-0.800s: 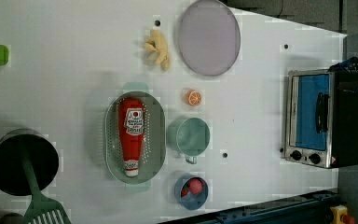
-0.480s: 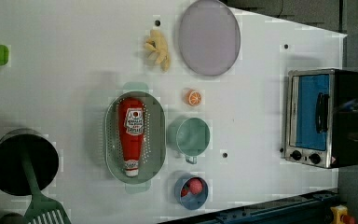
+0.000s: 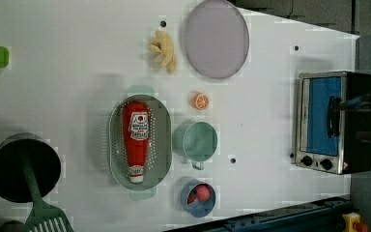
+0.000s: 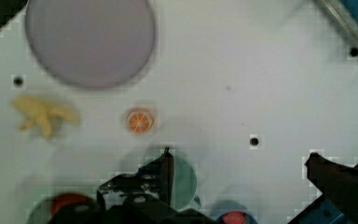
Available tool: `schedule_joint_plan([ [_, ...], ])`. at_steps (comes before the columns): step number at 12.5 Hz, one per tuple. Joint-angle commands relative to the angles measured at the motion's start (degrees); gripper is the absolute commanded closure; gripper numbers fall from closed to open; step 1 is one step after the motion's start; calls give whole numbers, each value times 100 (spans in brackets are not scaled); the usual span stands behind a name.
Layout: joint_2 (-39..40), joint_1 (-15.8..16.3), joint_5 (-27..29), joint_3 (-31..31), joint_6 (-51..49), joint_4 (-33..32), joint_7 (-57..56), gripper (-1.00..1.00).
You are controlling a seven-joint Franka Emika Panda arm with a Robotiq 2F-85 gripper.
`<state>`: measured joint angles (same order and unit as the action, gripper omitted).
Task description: Pick ketchup from strainer and place it on the table
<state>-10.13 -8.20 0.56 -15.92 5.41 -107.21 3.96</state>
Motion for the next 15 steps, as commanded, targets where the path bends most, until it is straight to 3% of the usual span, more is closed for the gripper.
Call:
schedule_joint_plan([
  [1, 249, 219, 17, -815, 78, -60, 280, -100],
  [8, 787, 247, 15, -2259, 929, -331, 339, -100],
  [15, 1473, 269, -173, -3114, 3281, -1722, 339, -100],
])
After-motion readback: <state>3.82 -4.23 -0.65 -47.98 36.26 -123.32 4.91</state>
